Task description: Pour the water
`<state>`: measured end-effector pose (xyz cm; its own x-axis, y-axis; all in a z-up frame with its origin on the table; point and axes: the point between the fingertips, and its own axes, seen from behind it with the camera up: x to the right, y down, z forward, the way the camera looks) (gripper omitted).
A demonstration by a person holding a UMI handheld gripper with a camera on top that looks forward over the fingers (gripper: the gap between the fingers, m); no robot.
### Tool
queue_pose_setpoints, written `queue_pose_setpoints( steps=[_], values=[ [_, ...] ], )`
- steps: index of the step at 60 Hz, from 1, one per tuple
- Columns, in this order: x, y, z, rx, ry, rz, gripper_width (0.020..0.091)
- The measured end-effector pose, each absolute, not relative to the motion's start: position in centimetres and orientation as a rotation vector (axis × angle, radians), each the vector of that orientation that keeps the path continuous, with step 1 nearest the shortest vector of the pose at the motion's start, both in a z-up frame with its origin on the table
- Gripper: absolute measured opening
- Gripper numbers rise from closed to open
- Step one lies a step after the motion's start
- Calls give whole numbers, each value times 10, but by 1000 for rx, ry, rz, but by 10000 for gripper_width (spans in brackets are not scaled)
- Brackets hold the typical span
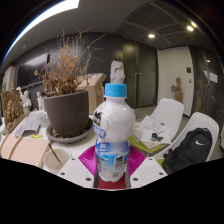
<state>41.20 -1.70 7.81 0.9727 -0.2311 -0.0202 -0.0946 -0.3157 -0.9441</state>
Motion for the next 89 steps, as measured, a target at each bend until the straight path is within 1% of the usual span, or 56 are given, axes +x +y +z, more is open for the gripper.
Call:
queue_pose_setpoints(
  steps=[6, 8, 12, 14, 21, 22, 24, 25, 26, 27, 29, 32, 37, 47, 55, 64, 76, 83, 89],
  values=[
    [415, -22, 48, -1928, 250, -144, 355],
    [415, -23, 51, -1899, 239, -148, 358],
    [412, -23, 48, -1895, 219, -171, 381],
    [411, -24, 48, -1889, 203, -183, 405],
    [410, -25, 48, -1896, 177, -226, 533],
    [411, -26, 47, -1906, 178, -234, 568],
    [413, -29, 44, -1926, 177, -243, 670],
    [412, -31, 44, -1935, 177, -243, 745],
    [412, -33, 45, -1941, 179, -243, 853],
    [412, -34, 47, -1943, 181, -241, 861],
    [411, -39, 52, -1947, 190, -239, 834],
    [407, -47, 60, -1955, 203, -236, 857],
    [394, -68, 80, -1977, 220, -222, 858],
    [342, -128, 135, -2023, 220, -190, 858],
    [295, -192, 178, -2057, 217, -185, 857],
    [249, -263, 216, -2069, 203, -212, 857],
    [203, -330, 242, -2083, 183, -212, 857],
    [190, -351, 255, -2069, 182, -215, 855],
    [189, -361, 259, -2069, 194, -227, 855]
  ],
)
